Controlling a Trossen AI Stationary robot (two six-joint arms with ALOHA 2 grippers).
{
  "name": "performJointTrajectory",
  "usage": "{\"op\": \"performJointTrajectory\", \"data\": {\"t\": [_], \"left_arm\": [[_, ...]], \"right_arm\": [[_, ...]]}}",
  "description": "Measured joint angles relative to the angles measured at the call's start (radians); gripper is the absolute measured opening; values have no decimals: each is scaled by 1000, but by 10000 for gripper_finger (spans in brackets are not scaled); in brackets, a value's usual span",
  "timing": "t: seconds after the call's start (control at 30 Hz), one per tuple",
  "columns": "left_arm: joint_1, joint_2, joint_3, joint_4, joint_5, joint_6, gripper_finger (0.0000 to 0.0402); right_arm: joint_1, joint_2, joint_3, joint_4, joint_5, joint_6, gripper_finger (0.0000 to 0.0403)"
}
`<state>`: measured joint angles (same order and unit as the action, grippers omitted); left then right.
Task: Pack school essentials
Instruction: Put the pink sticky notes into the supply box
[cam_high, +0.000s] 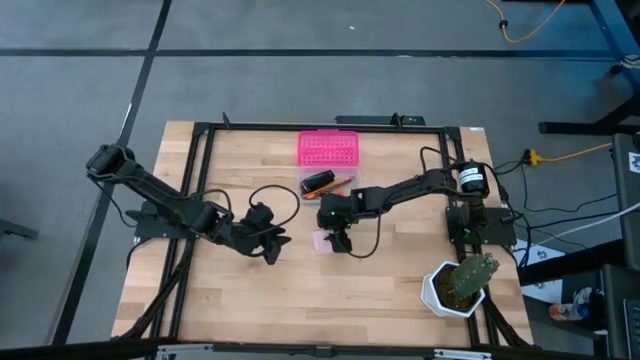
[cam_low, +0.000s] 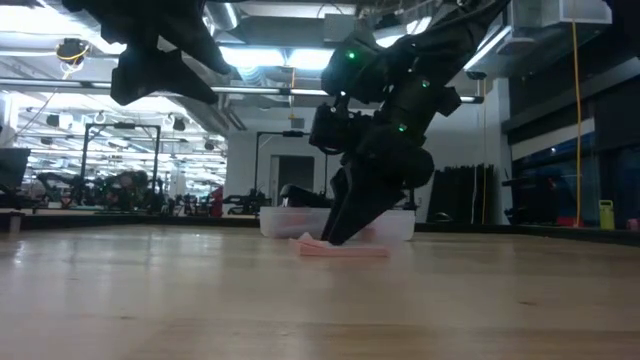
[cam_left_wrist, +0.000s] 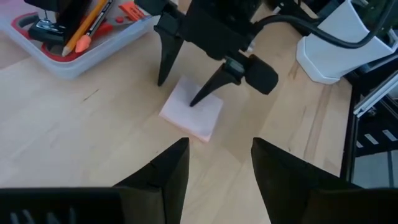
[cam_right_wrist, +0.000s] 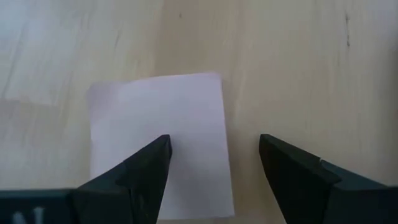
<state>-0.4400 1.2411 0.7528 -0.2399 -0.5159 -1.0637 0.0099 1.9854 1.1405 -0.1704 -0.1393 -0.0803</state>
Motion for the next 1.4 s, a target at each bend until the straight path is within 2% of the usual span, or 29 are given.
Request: {"op": "performJointTrajectory", "data": {"t": [0.33, 0.83, 1.03, 1.17, 1.4], "left_arm": [[-1, 0, 0, -4, 0, 0, 165], [-2, 0, 0, -7, 1, 0, 165], [-2, 0, 0, -7, 3, 0, 165], [-2, 0, 0, -9, 4, 0, 165], [-2, 0, 0, -14, 5, 0, 165]], "right_arm": [[25, 22, 33, -20, 15, 72, 251], [28, 30, 157, -91, 14, 71, 251], [45, 28, 158, -157, 0, 36, 251], [68, 28, 143, -173, 25, -7, 251], [70, 26, 111, -146, 100, 14, 251]]}}
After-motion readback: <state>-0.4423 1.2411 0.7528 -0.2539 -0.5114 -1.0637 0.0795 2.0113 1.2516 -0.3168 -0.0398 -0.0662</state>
